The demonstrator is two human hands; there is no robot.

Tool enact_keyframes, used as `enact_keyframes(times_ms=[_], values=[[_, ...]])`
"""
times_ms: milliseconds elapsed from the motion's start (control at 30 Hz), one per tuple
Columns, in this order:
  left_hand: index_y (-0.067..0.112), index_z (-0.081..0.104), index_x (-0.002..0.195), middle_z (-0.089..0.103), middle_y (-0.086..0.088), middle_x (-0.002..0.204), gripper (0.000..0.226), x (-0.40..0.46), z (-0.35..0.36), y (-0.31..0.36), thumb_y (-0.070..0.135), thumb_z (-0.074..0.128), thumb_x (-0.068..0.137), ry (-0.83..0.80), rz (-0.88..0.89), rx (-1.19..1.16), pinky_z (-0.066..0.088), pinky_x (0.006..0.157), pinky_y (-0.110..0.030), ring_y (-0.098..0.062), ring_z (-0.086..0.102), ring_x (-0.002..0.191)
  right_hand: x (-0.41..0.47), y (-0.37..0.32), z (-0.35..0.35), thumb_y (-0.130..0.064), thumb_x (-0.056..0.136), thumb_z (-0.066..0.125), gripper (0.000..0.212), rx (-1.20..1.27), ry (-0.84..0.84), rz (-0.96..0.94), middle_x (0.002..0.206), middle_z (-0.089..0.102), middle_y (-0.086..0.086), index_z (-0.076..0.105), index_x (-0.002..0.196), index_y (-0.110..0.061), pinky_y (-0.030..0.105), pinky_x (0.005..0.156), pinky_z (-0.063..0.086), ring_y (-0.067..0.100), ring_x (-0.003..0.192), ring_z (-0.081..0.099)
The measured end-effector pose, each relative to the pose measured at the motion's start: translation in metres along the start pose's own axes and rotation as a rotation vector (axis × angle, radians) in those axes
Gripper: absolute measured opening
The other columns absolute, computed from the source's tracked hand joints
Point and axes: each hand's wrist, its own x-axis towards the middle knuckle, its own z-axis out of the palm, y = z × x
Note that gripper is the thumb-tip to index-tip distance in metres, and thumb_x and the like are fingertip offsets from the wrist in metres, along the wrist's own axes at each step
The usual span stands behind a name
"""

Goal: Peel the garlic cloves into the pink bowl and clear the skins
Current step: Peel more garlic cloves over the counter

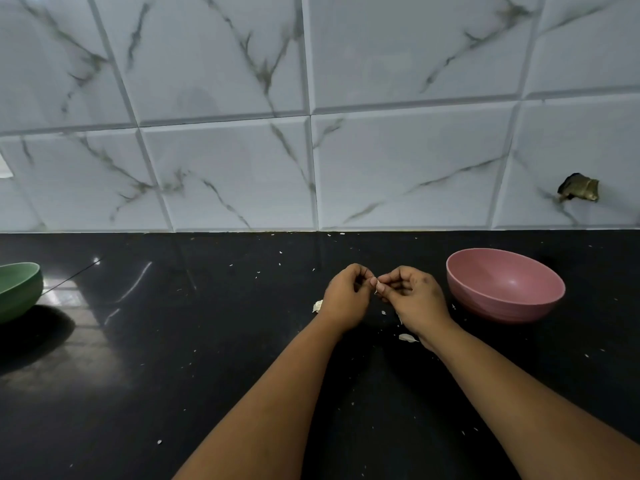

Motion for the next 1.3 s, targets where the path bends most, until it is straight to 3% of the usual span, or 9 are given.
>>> enact_keyframes(times_ms=[167,300,400,600,867,1133,1300], values=[[0.02,0.053,0.091,0.058,0.001,0.086,0.008,0.001,0.003,0.001,0.02,0.05,0.098,-0.018,0.012,0.115,0.04,0.068,-0.03,-0.014,0.05,0.074,0.003,0.003,0.004,-0.014,0.082,0.075,0.012,-0.016,0.037,0.06,0.079,0.073,0.0,0.068,0.088,-0.022,0.032,0.075,0.059,0.013,0.08,0.071],[0.018,0.05,0.093,0.058,0.0,0.1,0.008,-0.002,0.003,0.005,0.018,0.045,0.099,-0.001,0.036,0.197,0.035,0.073,-0.026,-0.014,0.051,0.087,0.002,0.0,0.005,-0.015,0.084,0.073,0.019,-0.016,0.051,0.093,0.084,0.073,-0.003,0.071,0.101,-0.023,0.022,0.065,0.055,0.011,0.083,0.07],[0.013,0.051,0.099,0.056,-0.004,0.104,0.009,-0.005,0.003,0.007,0.018,0.045,0.099,0.015,0.072,0.257,0.034,0.073,-0.027,-0.016,0.049,0.089,0.0,-0.003,0.007,-0.016,0.085,0.072,0.012,-0.036,0.069,0.123,0.085,0.073,-0.004,0.074,0.095,-0.023,0.02,0.063,0.054,0.011,0.082,0.07],[0.01,0.049,0.103,0.054,-0.007,0.108,0.011,-0.008,0.003,0.01,0.018,0.042,0.1,0.025,0.126,0.329,0.036,0.073,-0.029,-0.018,0.048,0.087,0.0,-0.008,0.01,-0.016,0.084,0.072,0.009,0.076,0.11,0.265,0.083,0.074,-0.005,0.075,0.086,-0.024,0.031,0.075,0.059,0.011,0.082,0.07],[0.012,0.05,0.102,0.056,-0.006,0.107,0.01,-0.007,0.005,0.011,0.019,0.043,0.1,0.027,0.109,0.281,0.039,0.076,-0.03,-0.017,0.05,0.092,0.001,-0.011,0.01,-0.005,0.086,0.068,0.009,0.415,0.103,0.421,0.087,0.075,0.006,0.074,0.09,-0.011,0.029,0.079,0.057,0.017,0.087,0.072],[0.019,0.047,0.096,0.056,-0.001,0.097,0.004,-0.004,0.006,0.009,0.019,0.045,0.099,0.016,0.09,0.223,0.036,0.073,-0.028,-0.016,0.049,0.085,0.001,-0.014,0.008,0.001,0.088,0.062,0.01,0.576,0.064,0.463,0.092,0.073,0.012,0.069,0.093,-0.004,0.023,0.07,0.053,0.018,0.086,0.07],[0.02,0.052,0.093,0.063,0.002,0.083,0.005,-0.004,0.003,0.006,0.016,0.053,0.095,0.057,0.119,0.16,0.048,0.069,-0.034,-0.017,0.058,0.076,0.001,-0.012,0.005,0.002,0.09,0.06,0.021,0.568,0.005,0.402,0.099,0.071,0.009,0.068,0.105,-0.011,0.023,0.075,0.053,0.017,0.093,0.068]])
